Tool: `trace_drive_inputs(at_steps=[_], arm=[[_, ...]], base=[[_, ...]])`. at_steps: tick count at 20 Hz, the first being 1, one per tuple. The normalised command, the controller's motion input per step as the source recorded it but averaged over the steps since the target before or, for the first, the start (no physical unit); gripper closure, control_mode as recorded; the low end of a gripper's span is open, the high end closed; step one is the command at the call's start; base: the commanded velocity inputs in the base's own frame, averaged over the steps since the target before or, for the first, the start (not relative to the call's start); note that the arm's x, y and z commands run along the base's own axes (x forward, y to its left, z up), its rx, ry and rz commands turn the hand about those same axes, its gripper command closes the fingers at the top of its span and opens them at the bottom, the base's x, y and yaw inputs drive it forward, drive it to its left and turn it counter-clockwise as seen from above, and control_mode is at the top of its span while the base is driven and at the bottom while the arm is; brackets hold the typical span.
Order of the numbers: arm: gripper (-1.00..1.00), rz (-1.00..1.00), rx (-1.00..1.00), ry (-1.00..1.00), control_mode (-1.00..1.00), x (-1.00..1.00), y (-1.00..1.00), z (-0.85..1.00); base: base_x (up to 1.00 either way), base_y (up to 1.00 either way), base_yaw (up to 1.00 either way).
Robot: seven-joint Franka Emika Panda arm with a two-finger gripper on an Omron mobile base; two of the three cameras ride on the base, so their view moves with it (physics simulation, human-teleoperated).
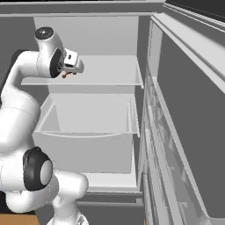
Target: Place one sweet potato and one chicken drumstick in each tupperware on the nearby counter, to pack two identical lunches.
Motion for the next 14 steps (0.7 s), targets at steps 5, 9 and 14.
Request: trace_drive_inputs(at_steps=[5, 9, 14], arm=[[-1.00, 0.00, 0.00, 0.00, -1.00, 0.77, 0.18, -0.35], [-1.00, 0.00, 0.00, 0.00, -1.00, 0.69, 0.20, -0.17], [1.00, -0.02, -0.03, -0.02, -1.00, 0.35, 0.06, -0.41]], base=[[0.00, 0.00, 0.00], [0.00, 0.00, 0.00], [0.00, 0.00, 0.00]])
